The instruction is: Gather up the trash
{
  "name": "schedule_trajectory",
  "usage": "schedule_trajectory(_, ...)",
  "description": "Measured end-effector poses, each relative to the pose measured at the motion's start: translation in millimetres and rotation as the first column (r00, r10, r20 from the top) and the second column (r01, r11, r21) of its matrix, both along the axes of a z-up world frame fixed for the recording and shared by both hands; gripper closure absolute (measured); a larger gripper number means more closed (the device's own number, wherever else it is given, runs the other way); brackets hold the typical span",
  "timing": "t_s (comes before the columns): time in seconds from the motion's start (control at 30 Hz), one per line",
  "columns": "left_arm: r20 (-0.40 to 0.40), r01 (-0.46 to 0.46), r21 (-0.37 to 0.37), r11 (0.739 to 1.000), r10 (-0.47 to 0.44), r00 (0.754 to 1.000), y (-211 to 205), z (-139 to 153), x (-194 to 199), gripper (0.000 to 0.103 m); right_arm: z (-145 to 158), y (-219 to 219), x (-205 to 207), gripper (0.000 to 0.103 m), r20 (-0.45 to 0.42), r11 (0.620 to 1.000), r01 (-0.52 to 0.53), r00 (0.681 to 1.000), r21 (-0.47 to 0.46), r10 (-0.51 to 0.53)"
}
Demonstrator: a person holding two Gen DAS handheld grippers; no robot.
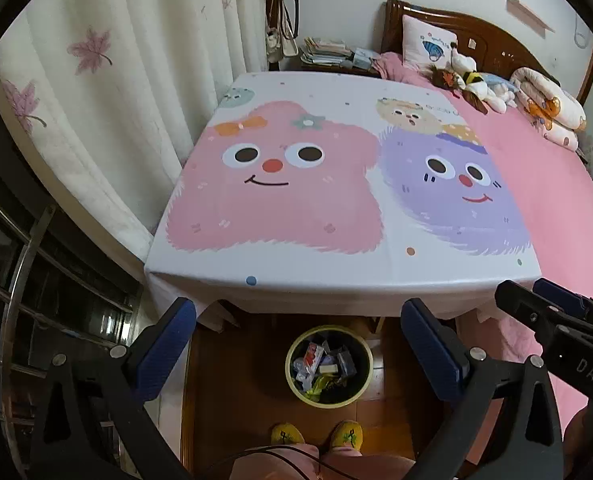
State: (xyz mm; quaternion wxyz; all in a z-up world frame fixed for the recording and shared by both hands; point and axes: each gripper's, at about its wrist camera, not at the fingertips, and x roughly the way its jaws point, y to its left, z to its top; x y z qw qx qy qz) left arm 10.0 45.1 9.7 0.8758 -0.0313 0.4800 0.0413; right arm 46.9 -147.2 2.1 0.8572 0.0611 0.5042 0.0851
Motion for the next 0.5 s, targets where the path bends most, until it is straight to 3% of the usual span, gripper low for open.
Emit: schedule_trajectory(0.5, 0.038, 0.012, -0.002, 1.0, -0.012, 0.999, -18.4, 11.3, -0.1, 0.001, 4.9, -9.6, -0.6, 0.029, 0.006, 0.999, -0.02, 1.0, -0.025, 0.02)
